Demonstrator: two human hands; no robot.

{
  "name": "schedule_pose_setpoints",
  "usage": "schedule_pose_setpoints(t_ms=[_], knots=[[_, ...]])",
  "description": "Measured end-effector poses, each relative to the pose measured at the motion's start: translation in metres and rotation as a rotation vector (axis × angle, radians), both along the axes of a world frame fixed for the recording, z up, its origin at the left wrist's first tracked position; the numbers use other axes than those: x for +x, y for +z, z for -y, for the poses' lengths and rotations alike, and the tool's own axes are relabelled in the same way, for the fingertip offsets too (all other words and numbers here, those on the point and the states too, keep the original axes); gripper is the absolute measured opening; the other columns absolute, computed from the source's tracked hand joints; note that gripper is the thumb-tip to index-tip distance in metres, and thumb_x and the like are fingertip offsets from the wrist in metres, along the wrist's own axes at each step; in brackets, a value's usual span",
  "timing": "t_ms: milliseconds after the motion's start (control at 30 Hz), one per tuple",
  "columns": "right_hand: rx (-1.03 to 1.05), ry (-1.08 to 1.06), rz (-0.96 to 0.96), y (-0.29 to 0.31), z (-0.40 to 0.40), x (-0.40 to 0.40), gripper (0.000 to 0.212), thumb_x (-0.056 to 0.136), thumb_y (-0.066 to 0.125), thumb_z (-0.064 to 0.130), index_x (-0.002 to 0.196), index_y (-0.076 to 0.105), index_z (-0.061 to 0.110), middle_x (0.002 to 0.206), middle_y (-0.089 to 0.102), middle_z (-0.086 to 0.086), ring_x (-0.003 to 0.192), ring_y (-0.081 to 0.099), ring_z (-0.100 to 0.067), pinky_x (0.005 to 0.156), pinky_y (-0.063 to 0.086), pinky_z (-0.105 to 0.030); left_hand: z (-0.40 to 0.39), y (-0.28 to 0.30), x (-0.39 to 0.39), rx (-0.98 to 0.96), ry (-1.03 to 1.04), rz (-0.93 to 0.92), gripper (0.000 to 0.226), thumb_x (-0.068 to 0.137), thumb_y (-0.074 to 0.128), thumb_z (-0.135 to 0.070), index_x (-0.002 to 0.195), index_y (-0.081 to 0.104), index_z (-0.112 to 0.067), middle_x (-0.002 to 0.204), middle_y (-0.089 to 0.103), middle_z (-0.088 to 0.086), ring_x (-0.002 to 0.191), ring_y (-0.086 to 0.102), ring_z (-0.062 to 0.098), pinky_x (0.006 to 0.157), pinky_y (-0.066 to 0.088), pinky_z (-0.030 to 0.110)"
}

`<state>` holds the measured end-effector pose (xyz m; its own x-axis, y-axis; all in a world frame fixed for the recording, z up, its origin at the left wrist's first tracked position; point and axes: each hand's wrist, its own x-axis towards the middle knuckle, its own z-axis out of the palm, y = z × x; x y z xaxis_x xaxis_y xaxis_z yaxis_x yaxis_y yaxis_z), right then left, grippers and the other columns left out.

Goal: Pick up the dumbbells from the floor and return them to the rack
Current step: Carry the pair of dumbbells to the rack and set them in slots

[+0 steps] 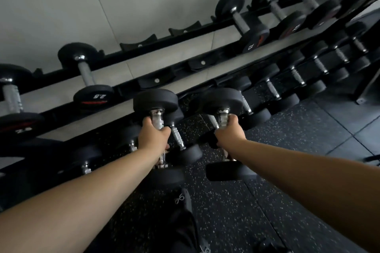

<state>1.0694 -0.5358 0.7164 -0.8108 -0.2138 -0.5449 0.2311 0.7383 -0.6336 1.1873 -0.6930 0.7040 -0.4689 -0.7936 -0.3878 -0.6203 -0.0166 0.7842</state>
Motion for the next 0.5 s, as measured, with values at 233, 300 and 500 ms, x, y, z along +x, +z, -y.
schedule_pose_setpoints(t_ms=[233, 300, 500], knots=[[-0.054, -0.048, -0.041, 0.005, 0.054, -0.07, 0.046, 0.085, 0.049, 0.009, 0.127, 0.035, 0.016, 0.093, 0.06, -0.007, 0.08, 0.061, -0.027, 0.074, 0.054, -0.041, 0.052, -0.003, -0.073, -0.017, -0.007, -0.006, 0.032, 0.079, 0.055, -0.015, 0.109, 0.044, -0.013, 0.082, 0.061, 0.009, 0.037, 0.056, 0.018, 0.041, 0.045, 0.026], [-0.078, -0.047, -0.025, 0.009, 0.072, -0.088, 0.043, 0.084, 0.05, 0.01, 0.123, 0.035, 0.018, 0.093, 0.06, -0.006, 0.083, 0.063, -0.028, 0.079, 0.057, -0.046, 0.068, -0.004, -0.09, -0.007, 0.007, -0.01, 0.032, 0.079, 0.055, -0.016, 0.108, 0.044, -0.012, 0.084, 0.062, 0.012, 0.037, 0.056, 0.019, 0.043, 0.046, 0.027], [-0.082, 0.041, 0.0, 0.014, 0.127, -0.135, 0.051, 0.084, 0.05, 0.007, 0.131, 0.031, 0.019, 0.094, 0.061, -0.009, 0.089, 0.064, -0.033, 0.08, 0.056, -0.047, 0.111, -0.005, -0.128, 0.01, 0.048, -0.056, 0.025, 0.079, 0.055, -0.016, 0.101, 0.044, -0.017, 0.084, 0.059, 0.01, 0.039, 0.053, 0.018, 0.041, 0.046, 0.027]])
